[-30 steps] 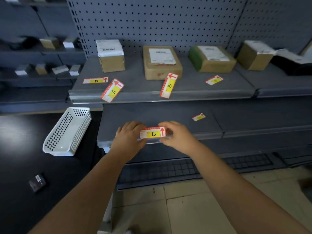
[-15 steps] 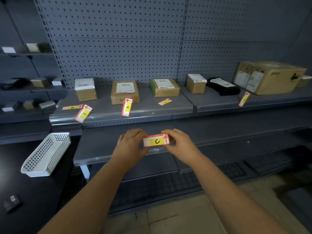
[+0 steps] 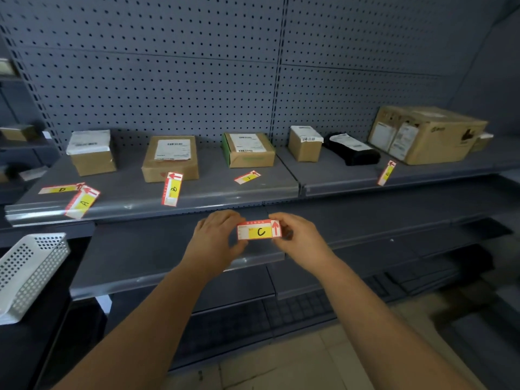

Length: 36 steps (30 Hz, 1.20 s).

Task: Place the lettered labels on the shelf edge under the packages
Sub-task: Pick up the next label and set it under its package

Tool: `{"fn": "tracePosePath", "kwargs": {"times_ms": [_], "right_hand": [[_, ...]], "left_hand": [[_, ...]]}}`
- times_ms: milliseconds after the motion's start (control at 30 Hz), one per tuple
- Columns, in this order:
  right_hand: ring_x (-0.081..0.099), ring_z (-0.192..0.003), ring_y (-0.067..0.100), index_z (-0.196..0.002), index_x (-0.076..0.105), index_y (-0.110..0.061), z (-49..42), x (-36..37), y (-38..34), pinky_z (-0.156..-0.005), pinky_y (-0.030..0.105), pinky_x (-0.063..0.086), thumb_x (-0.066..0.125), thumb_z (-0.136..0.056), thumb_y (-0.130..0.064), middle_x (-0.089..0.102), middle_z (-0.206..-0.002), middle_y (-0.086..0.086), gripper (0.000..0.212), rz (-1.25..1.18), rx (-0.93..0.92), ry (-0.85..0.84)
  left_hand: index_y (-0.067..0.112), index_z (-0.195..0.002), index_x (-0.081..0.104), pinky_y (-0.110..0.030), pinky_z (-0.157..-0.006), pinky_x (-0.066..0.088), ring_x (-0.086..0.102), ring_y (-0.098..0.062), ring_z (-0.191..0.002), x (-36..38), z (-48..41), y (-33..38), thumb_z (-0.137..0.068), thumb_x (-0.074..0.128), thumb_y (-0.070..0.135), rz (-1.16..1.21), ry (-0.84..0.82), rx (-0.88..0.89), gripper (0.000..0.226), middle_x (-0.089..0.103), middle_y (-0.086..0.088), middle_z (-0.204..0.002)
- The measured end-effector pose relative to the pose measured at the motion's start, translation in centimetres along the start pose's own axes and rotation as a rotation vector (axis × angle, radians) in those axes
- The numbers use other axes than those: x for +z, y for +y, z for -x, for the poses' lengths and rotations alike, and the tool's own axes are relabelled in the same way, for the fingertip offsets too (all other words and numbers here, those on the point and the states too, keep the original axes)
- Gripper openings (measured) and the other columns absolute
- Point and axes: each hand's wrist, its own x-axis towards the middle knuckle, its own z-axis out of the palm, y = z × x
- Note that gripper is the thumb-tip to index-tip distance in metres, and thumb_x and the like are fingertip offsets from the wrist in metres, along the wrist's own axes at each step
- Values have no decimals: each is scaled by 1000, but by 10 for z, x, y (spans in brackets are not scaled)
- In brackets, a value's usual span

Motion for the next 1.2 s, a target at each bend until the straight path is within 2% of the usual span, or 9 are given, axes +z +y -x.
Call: {"fn": "tracePosePath", "kwargs": {"times_ms": [233, 433, 567, 667, 867, 1100, 1200], "right_hand": [[56, -89, -2, -125, 59, -30, -63, -11, 18, -76, 7, 42, 71, -82, -10, 58, -104, -11, 49, -68, -4, -23], [56, -81, 1, -120, 63, -28, -98, -13, 30, -71, 9, 44, 65, -90, -14, 60, -94, -7, 33, -149, 29, -5], [54, -77, -1, -115, 65, -29, -113, -20, 38, -71, 12, 43, 63, -90, -9, 57, -86, -13, 32, -217, 45, -7], [54, -80, 3, -109, 65, -35, -127, -35, 45, -74, 15, 44, 63, -90, -10, 55, -86, -12, 32, -236, 34, -17], [56, -83, 8, -106, 64, -37, -163, -59, 62, -72, 17, 44, 62, -91, -10, 57, -87, -11, 32, -206, -16, -61], [56, -85, 2, -117, 63, -30, -185, -72, 76, -70, 16, 41, 60, -92, -10, 58, -93, -13, 32, -71, -138, -123], [56, -87, 3, -120, 62, -28, -192, -75, 82, -72, 17, 40, 59, -92, -10, 60, -97, -7, 33, -27, -192, -141]], "left_hand": [[24, -126, 53, -39, -106, 25, 41, -17, -125, 16, -52, -13, -82, 66, 36, 22, 40, -72, 47, 51, 5, -131], [26, -122, 55, -42, -104, 32, 44, -17, -122, 31, -80, -26, -82, 66, 37, 32, 70, -102, 42, 53, 6, -128], [25, -124, 54, -39, -103, 30, 43, -18, -123, 36, -90, -20, -82, 67, 33, 20, 98, -128, 45, 52, 4, -130], [24, -127, 52, -41, -104, 31, 42, -21, -124, 40, -91, -19, -83, 66, 34, -8, 115, -179, 48, 50, 1, -133], [20, -125, 55, -44, -101, 36, 48, -24, -119, 63, -91, -11, -83, 65, 35, -102, 88, -209, 45, 55, -1, -127], [20, -121, 57, -43, -100, 35, 48, -24, -118, 83, -108, 8, -83, 65, 37, -169, 99, -255, 43, 57, 0, -124], [20, -120, 58, -43, -99, 35, 49, -24, -117, 88, -115, 13, -82, 65, 37, -196, 107, -268, 42, 58, 0, -123]]}}
